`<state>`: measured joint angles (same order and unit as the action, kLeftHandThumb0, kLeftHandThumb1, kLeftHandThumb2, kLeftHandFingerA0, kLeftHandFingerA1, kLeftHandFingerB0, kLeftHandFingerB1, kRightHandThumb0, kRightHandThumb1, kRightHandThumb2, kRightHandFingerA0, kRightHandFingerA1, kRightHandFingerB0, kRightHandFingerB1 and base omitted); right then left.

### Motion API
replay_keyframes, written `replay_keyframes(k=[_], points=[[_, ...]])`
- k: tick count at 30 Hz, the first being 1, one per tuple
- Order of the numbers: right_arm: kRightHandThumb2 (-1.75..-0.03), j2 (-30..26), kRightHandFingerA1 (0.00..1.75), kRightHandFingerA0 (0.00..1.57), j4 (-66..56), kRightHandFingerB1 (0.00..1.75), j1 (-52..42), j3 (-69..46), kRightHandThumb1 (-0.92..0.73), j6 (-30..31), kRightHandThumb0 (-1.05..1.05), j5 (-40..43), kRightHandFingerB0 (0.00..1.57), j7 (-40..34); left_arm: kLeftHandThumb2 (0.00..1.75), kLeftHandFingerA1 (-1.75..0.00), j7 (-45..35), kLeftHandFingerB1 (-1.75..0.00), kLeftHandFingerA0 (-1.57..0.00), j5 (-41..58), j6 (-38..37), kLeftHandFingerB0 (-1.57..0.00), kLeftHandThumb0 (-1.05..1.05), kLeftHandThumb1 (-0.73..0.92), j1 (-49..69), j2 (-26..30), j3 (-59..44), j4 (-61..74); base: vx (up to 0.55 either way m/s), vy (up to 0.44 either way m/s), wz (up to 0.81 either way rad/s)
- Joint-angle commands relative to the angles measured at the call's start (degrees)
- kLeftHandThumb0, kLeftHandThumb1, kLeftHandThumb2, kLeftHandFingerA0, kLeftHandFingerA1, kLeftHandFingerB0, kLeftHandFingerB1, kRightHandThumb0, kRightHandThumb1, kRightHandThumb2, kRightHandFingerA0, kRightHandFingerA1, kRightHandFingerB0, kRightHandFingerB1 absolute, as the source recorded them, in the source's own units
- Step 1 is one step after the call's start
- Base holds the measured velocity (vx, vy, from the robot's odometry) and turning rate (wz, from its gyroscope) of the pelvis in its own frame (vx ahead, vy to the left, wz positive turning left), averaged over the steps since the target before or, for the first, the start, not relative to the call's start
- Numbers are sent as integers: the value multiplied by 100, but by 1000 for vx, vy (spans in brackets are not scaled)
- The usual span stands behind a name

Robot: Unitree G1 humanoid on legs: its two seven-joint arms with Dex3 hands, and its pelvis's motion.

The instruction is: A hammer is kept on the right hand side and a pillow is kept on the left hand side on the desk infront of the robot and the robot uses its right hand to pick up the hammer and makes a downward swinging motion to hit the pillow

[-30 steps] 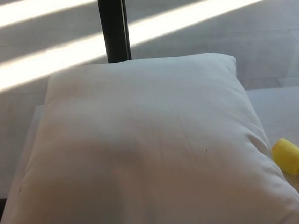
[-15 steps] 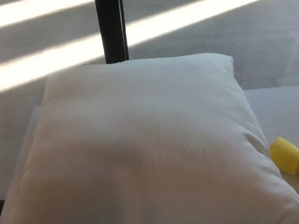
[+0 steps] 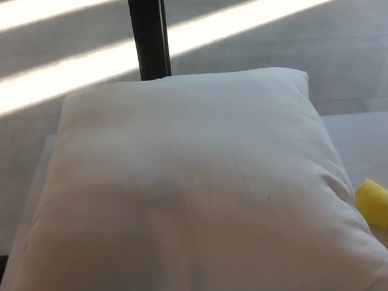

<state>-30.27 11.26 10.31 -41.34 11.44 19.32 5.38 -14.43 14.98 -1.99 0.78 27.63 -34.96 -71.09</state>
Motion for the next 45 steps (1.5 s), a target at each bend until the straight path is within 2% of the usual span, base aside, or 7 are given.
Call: replay_keyframes(k=[1, 15, 19, 23, 38, 43, 45], points=[[-101, -624, 51, 2, -934, 48, 200, 939, -43, -550, -37, -948, 0, 144, 62, -63, -340, -54, -61, 207, 141, -58, -54, 73, 2, 135, -5, 133, 0, 0, 0], [-59, -866, 44, 20, 92, 31, 204, 3076, -63, -2149, -69, -3020, 28, -543, 62, -62, -346, -51, -67, 279, -236, -62, -55, 74, 17, -14, -33, 82, 0, 0, 0], [-98, -1214, 53, 3, 347, 48, 321, 3786, -37, -1946, -38, -3519, 0, -225, 62, -62, -468, -50, -61, 261, -218, -55, -57, 76, 18, 17, 10, 143, 0, 0, 0], [-94, -1559, 24, 2, 555, 24, 542, 4487, -57, -1583, -88, -3827, 4, 461, 62, -63, -504, -51, -62, 301, -179, -56, -55, 75, 24, 31, -26, 112, 0, 0, 0], [-61, -1312, 35, 5, 1548, 28, 1223, 6154, -71, -1649, -80, -4568, 18, 298, 62, -57, -392, -48, -64, 245, -162, -56, -58, 74, 1, 36, 49, 142, 0, 0, 0], [-93, -1067, 44, 4, 2115, 42, 1636, 6607, -58, -1363, -84, -4869, 17, 26, 62, -59, -463, -49, -72, 66, -407, -63, -63, 73, 31, -7, 294, 568, 0, 0, 0], [-62, -1066, 39, 10, 2170, 29, 1699, 6701, -71, -1288, -79, -4886, 23, 77, 62, -58, -504, -48, -72, 19, -432, -63, -63, 74, -6, 8, 376, 585, 0, 0, 0]])
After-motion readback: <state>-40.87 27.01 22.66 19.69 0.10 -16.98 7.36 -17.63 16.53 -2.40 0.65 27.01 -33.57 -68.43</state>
